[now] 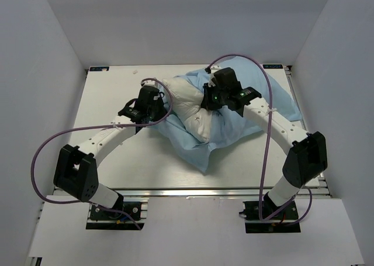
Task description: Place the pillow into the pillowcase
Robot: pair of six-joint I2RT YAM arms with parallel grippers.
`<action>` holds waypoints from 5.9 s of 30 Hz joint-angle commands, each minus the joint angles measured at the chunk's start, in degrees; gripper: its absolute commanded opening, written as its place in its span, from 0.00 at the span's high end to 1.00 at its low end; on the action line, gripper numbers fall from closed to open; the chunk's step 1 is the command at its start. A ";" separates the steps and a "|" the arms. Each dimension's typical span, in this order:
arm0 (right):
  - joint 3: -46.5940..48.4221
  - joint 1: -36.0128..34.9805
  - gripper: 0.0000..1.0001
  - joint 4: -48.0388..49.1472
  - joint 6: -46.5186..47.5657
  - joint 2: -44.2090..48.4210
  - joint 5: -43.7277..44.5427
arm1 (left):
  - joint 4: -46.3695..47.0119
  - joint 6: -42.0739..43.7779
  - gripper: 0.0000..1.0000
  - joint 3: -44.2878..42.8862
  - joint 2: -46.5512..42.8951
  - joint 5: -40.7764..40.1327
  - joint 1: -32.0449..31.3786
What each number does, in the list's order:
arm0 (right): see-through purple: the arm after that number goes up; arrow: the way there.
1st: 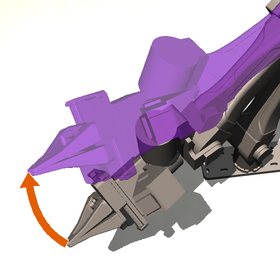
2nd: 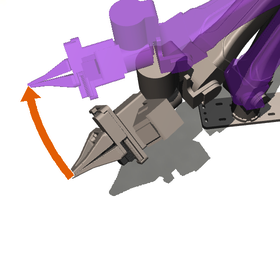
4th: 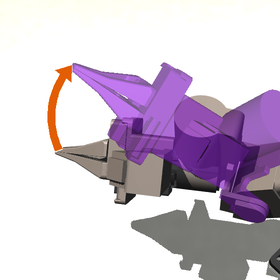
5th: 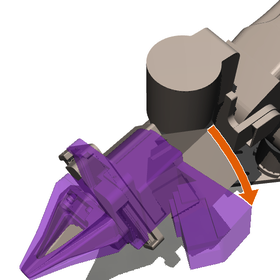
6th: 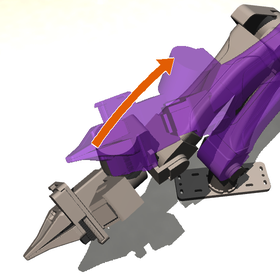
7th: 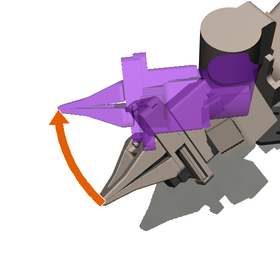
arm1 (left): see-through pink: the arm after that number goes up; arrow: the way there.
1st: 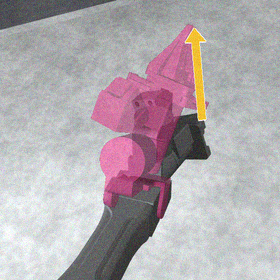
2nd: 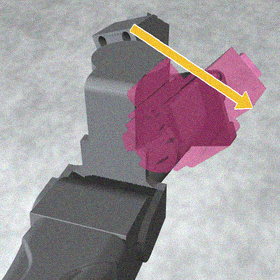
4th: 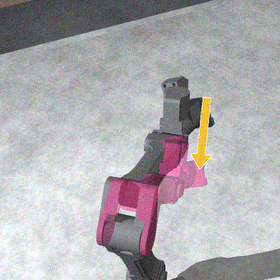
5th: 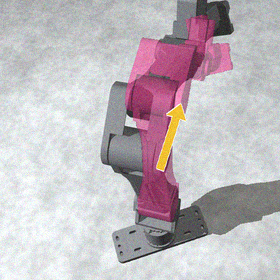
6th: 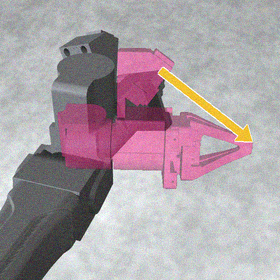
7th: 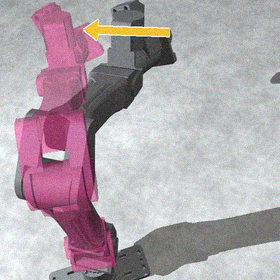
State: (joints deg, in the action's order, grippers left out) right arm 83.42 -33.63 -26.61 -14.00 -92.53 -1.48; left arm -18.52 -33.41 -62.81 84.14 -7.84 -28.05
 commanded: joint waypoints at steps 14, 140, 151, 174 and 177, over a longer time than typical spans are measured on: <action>-1.41 2.43 1.00 -0.46 1.61 -4.33 8.61 | -15.23 2.64 0.90 0.93 -7.85 2.55 6.96; 13.80 -15.15 0.11 -1.34 12.94 -14.44 -5.56 | -6.80 -7.11 0.02 19.73 -19.72 10.91 11.00; 6.93 -19.11 0.11 -2.92 11.46 -11.97 1.21 | 5.61 -7.29 0.19 17.11 -4.36 6.52 10.92; 36.98 -16.38 1.00 -1.60 -4.01 -41.05 26.97 | -2.84 -5.00 1.00 21.41 -34.46 21.88 10.91; 36.21 -16.38 1.00 -0.47 -6.04 -42.37 26.26 | -1.61 -4.39 1.00 18.43 -39.30 28.12 10.92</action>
State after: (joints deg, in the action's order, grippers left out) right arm 118.63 -51.46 -29.67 -16.51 -131.17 21.04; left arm -20.78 -38.81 -40.97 50.59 10.24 -16.95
